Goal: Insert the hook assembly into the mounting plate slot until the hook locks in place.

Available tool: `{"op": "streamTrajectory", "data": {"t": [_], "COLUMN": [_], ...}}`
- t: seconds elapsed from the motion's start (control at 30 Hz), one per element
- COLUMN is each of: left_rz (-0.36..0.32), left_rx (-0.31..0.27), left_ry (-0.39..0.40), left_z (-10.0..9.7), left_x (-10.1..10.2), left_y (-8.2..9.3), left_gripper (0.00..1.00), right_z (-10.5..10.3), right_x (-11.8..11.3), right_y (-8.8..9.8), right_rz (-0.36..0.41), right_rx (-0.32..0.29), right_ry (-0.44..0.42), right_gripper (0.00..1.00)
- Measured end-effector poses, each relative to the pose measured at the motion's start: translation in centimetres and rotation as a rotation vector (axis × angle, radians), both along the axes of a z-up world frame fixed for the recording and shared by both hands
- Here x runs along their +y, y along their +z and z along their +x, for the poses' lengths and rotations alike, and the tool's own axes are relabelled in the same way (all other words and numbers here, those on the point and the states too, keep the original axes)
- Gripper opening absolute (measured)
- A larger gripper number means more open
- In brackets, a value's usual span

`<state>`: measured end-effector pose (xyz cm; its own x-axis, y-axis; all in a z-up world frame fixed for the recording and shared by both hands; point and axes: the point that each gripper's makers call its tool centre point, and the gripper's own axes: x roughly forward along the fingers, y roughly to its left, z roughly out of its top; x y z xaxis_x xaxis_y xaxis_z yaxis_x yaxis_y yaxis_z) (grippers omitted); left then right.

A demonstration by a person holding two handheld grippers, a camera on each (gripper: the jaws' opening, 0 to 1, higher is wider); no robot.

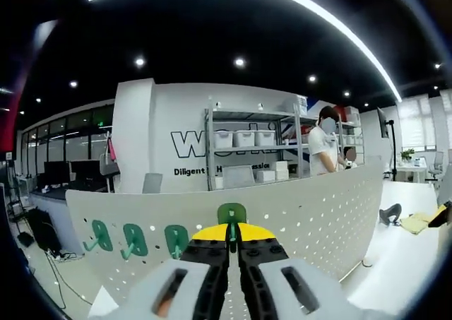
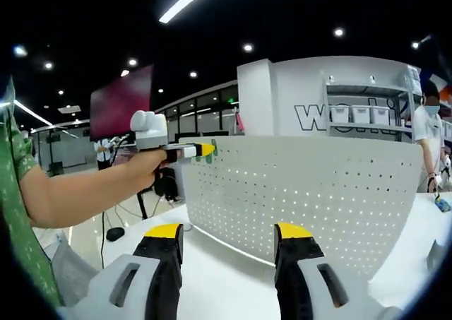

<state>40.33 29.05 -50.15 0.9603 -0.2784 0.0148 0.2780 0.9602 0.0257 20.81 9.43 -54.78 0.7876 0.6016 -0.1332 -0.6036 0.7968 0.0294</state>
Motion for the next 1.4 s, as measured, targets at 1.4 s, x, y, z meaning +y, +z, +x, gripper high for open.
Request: {"op": "streamTrajectory", "data": {"t": [1.4], "left_rz": [0.034], "left_rx": [-0.010], "left_ry": [0.059], "left_z": [1.5], "left_x": [0.2], "left_y": [-1.6], "left_gripper": [0.03], "right_z": [0.4], "right_x": [-0.3], "right_y": [-0.1], "right_rz": [0.020], "right_rx": [0.010], "right_ry": [-0.002], "right_gripper": [0.50]}}
